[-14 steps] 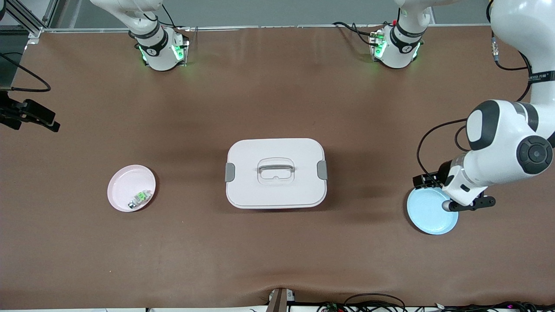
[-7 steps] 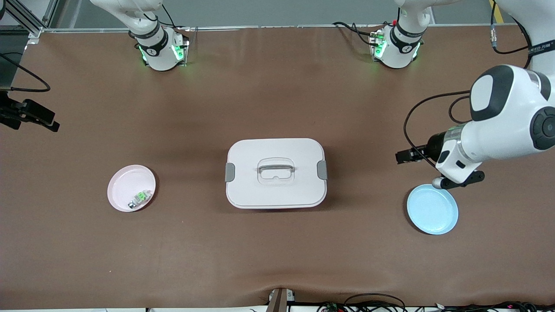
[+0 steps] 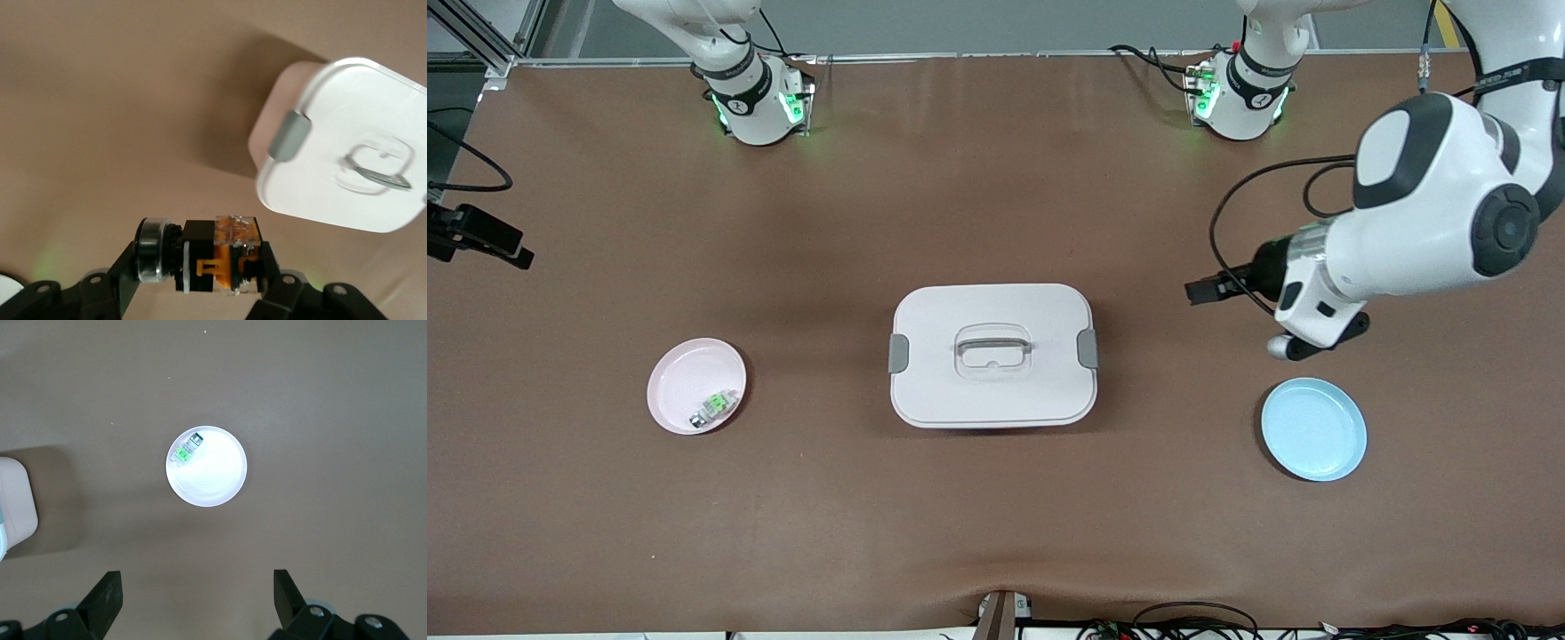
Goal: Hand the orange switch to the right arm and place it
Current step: 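Lift the orange switch with the left gripper toward the box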
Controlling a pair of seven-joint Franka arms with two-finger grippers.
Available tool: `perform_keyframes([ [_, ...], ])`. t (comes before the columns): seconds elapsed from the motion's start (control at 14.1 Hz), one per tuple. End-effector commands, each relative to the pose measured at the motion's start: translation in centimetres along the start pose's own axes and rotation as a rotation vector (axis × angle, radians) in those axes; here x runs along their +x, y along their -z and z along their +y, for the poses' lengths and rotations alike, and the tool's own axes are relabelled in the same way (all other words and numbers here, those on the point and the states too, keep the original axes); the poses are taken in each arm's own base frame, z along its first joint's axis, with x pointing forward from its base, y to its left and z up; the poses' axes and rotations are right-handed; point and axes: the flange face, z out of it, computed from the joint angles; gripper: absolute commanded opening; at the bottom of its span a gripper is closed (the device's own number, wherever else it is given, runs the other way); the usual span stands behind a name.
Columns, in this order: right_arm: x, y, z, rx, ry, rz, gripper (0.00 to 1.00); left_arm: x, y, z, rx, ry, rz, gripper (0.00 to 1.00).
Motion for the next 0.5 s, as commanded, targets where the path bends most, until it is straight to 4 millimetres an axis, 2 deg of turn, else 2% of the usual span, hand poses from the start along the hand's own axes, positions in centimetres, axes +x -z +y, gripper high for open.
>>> perform_keyframes([
  [0.0,-0.1,0.4,0.4,-0.014,-0.004,0.004,1.0,-2.6,0.6,2.6,-0.051,0.091,-0.057,0.0],
  [0.14,-0.2,0.1,0.2,0.006,-0.011,-0.012,1.0,-4.0,0.2,4.0,-0.077,0.129,-0.101,0.0],
  [0.43,-0.9,-0.6,-2.5,0.129,-0.04,-0.058,1.0,-6.5,-0.8,6.8,-0.135,0.233,-0.205,0.0],
])
